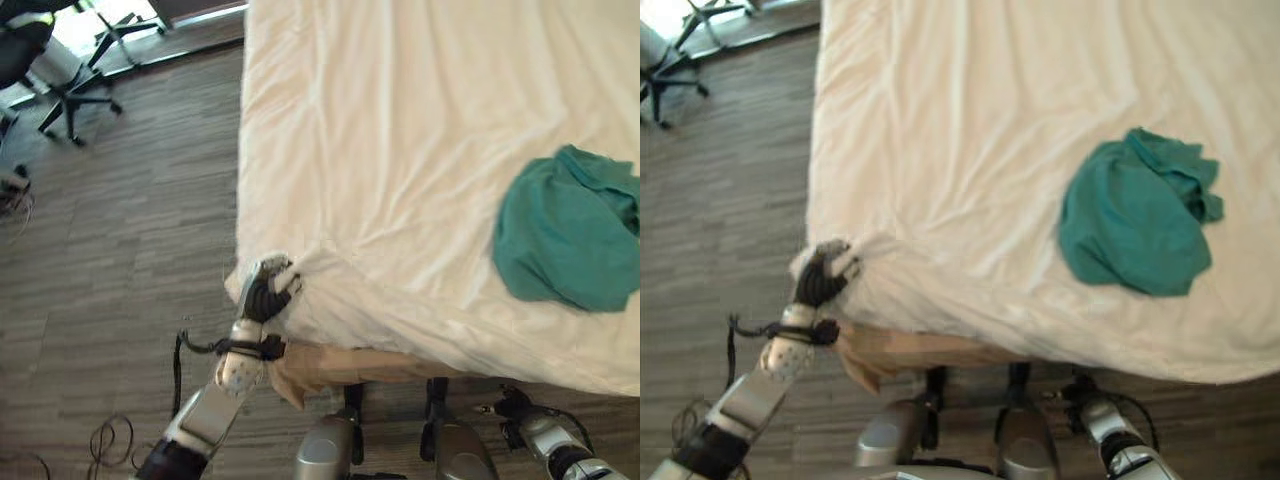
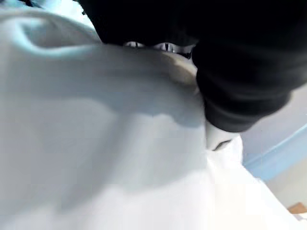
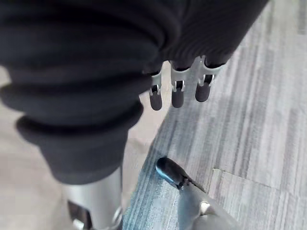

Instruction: Tidy up the quilt and then pick up the clothes from the bed and put them into the laundry hamper.

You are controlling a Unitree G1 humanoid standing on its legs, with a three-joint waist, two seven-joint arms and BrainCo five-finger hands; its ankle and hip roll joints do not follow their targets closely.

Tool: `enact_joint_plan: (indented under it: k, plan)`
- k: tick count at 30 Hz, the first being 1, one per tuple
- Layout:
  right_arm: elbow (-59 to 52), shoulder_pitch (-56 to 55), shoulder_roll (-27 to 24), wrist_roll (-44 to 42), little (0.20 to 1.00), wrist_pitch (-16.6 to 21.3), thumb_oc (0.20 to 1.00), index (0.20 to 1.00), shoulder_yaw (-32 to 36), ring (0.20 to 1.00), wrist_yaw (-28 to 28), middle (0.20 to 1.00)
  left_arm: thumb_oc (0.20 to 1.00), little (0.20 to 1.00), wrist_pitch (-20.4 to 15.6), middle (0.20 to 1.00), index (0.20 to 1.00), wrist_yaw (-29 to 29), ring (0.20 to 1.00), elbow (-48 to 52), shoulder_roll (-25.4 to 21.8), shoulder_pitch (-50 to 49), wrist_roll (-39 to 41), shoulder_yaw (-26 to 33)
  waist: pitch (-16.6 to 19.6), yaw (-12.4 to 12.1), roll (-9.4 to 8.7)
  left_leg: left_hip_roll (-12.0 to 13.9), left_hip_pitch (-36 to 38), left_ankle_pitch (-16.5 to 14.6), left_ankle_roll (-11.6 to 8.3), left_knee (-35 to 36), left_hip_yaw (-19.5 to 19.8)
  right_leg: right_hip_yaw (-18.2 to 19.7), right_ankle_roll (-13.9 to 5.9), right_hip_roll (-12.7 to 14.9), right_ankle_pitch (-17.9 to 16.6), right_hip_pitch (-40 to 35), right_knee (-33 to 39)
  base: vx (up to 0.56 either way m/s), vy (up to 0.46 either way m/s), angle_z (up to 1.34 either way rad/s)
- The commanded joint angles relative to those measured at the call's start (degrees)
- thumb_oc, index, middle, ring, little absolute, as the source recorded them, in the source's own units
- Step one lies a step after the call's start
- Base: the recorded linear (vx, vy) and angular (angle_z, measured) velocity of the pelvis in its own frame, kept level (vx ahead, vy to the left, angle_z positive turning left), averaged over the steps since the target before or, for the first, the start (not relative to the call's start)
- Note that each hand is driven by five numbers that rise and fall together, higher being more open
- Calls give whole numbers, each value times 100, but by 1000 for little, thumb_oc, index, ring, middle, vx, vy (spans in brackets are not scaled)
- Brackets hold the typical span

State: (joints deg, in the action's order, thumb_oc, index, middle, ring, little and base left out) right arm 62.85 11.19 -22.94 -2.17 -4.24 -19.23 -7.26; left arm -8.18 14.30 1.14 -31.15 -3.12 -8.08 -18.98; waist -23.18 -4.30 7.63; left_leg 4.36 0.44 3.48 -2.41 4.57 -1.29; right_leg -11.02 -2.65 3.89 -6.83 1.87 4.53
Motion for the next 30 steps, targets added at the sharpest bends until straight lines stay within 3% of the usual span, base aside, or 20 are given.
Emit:
enact_joint_plan:
  k: [1, 2, 3, 4, 9, 11, 12, 13, 15, 16, 18, 19, 20, 21, 22, 24, 30]
  plan:
    - [278, 31, 274, 181, 1000, 130, 1000, 1000, -174, 1000, -32, 1000, 200, 200, -212, 200, 200, -21, 200, 17, -531, 42, -466, -77, 191, -175, -532, -229, -452, -424, 136, -383, 39, -6, -414, 451, 471, -270, -145, -29, 89, 28]
    - [283, 115, 240, 160, 1000, 149, 1000, 1000, -208, 1000, -49, 1000, 511, 511, -244, 511, 511, 84, 511, -132, -577, -88, -347, -264, 160, -223, -515, -235, -467, -388, 137, -343, 44, -55, -421, 452, 472, -265, -148, -35, 105, 25]
    - [278, 158, 219, 164, 1000, 144, 1000, 1000, -228, 1000, -46, 1000, 903, 903, -284, 903, 903, 150, 903, -240, -586, -161, -277, -358, 140, -250, -503, -238, -476, -369, 136, -323, 47, -84, -427, 454, 473, -262, -148, -28, 87, 23]
    - [279, 172, 209, 156, 1000, 145, 1000, 1000, -232, 1000, -51, 1000, 1000, 1000, -254, 1000, 1000, 118, 1000, -285, -584, -184, -221, -394, 132, -259, -498, -238, -478, -362, 136, -315, 49, -98, -430, 456, 474, -261, -148, -18, 52, 18]
    - [258, 304, 130, 170, 1000, 91, 1000, 1000, -282, 1000, -36, 1000, 1000, 1000, -151, 1000, 1000, 87, 1000, -1341, -454, -437, 78, -950, -8, -295, -475, -214, -542, -297, 116, -297, -4, -210, -459, 481, 452, -181, -193, -24, 33, 11]
    - [283, 358, 134, 158, 1000, 54, 1000, 1000, -321, 1000, -51, 1000, 1000, 1000, 89, 1000, 1000, 161, 1000, -2187, -146, -576, 622, -1159, -73, -297, -469, -204, -532, -315, 114, -302, -33, -230, -469, 487, 475, -175, -217, 0, 0, 0]
    - [321, 404, 155, 108, 1000, 12, 1000, 1000, -342, 1000, -68, 1000, 1000, 1000, 113, 1000, 1000, 302, 1000, -3173, 388, -726, 1217, -1178, -101, -316, -476, -206, -551, -303, 119, -318, -43, -252, -463, 484, 473, -167, -230, -3, -44, -5]
    - [367, 417, 190, 28, 1000, -20, 1000, 1000, -342, 1000, -111, 1000, 1000, 1000, 395, 1000, 1000, 401, 1000, -3969, 842, -837, 1976, -1034, -109, -329, -490, -223, -579, -278, 129, -327, -39, -284, -470, 493, 445, -156, -219, -4, -59, -7]
    - [459, 421, 291, -100, 1000, -94, 1000, 1000, -306, 1000, -207, 1000, 1000, 1000, 525, 1000, 1000, 391, 1000, -5400, 1487, -918, 2925, -559, -116, -344, -525, -243, -582, -287, 136, -355, -30, -302, -469, 498, 436, -170, -213, 13, -89, 1]
    - [518, 434, 353, -218, 1000, -178, 1000, 1000, -282, 1000, -275, 1000, 1000, 1000, 673, 1000, 1000, 364, 1000, -6088, 1764, -887, 3223, -183, -103, -349, -560, -262, -615, -280, 145, -386, -13, -301, -472, 504, 408, -151, -205, 20, -96, 10]
    - [573, 438, 409, -332, 1000, -292, 1000, 1000, -234, 1000, -329, 1000, 1000, 1000, 852, 1000, 1000, 469, 1000, -6457, 1903, -832, 3526, 108, -94, -353, -596, -266, -626, -293, 148, -416, -3, -288, -473, 509, 399, -142, -210, 34, -73, 9]
    - [660, 421, 504, -448, 1000, -563, 1000, 1000, -113, 1000, -418, 1000, 1000, 1000, 1003, 1000, 1000, 529, 1000, -6829, 2012, -710, 3357, 481, -78, -341, -638, -260, -617, -312, 155, -463, -9, -238, -462, 512, 380, -145, -207, 45, -56, 10]
    - [668, 419, 517, -546, 831, -652, 831, 831, -95, 831, -456, 831, 1000, 1000, 1021, 1000, 1000, 538, 1000, -6854, 2023, -693, 3319, 513, -80, -338, -644, -258, -613, -317, 155, -474, -12, -225, -460, 512, 378, -146, -210, 76, -39, 10]
    - [720, 336, 558, -1177, 200, -957, 200, 200, 16, 200, -801, 200, 1000, 1000, 1005, 1000, 1000, 433, 1000, -6960, 2066, -607, 2952, 681, -57, -294, -674, -249, -583, -341, 163, -522, -17, -132, -447, 505, 359, -147, -222, 51, -4, 2]
    - [719, 326, 561, -1253, 200, -980, 200, 200, 38, 200, -838, 200, 1000, 1000, 999, 1000, 1000, 454, 1000, -6957, 2064, -598, 2978, 686, -56, -288, -678, -247, -576, -345, 164, -525, -23, -118, -446, 504, 357, -149, -222, 100, 25, -9]
    - [562, 30, 535, -2213, 200, -1228, 200, 200, 467, 200, -1401, 200, 1000, 1000, 778, 1000, 1000, 156, 1000, -6937, 2019, -460, 2492, 823, 3, -100, -799, -193, -472, -392, 181, -553, -140, 51, -451, 485, 330, -157, -223, 91, 42, -21]
    - [354, -759, -256, -1059, 200, -1009, 200, 200, 1272, 200, -2420, 200, 1000, 1000, 530, 1000, 1000, -64, 1000, -6836, 1566, -93, 2600, 1014, 108, 272, -1309, -28, -342, -540, 234, -691, -347, 385, -583, 365, 165, -127, -232, 23, -58, -44]
